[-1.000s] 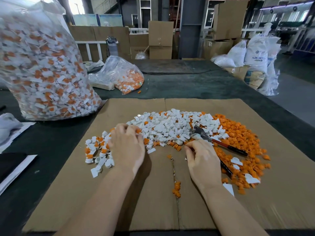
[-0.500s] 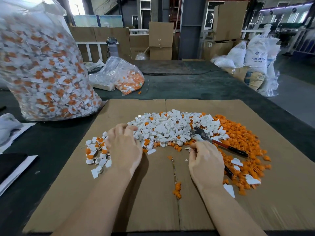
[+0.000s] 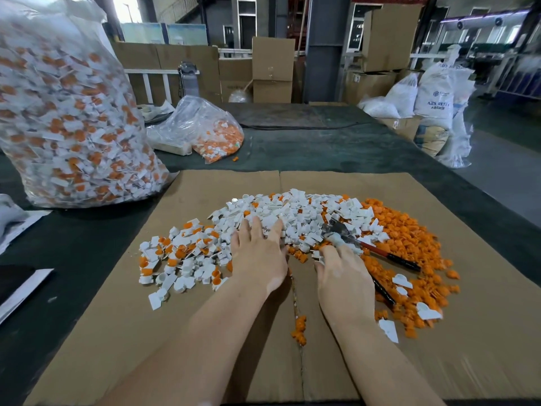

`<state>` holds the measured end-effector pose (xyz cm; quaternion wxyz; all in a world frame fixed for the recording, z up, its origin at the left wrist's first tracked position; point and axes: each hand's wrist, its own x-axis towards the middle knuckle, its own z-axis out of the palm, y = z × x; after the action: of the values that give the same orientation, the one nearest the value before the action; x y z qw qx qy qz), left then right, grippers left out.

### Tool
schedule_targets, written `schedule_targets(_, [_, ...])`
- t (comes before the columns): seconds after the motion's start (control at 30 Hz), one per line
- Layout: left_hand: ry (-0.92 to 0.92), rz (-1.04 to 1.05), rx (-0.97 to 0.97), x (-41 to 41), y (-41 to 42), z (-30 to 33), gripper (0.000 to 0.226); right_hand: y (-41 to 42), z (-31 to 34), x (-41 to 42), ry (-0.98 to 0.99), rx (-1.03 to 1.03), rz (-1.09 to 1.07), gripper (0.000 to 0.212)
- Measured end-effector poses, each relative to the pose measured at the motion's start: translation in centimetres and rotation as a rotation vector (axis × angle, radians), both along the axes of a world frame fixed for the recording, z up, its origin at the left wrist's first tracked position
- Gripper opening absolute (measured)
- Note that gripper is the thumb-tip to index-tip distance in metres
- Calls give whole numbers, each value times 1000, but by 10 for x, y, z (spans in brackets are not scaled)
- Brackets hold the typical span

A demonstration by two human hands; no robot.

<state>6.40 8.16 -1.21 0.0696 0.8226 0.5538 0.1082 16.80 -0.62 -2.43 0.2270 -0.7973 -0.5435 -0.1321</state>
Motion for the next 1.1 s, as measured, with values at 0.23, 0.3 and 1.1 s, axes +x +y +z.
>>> schedule_targets(0.23, [-159,-205,69,0,-10,-10,51,5,-7,8,75,-20,25,24])
schedule_targets(0.3, [-147,-247,67,0,-13,-11,53,5,-8,9,96,17,43,24])
schedule_targets(1.1, [-933,-48,-272,-2,-43,5,17,-7,4,8,591,346,244,9])
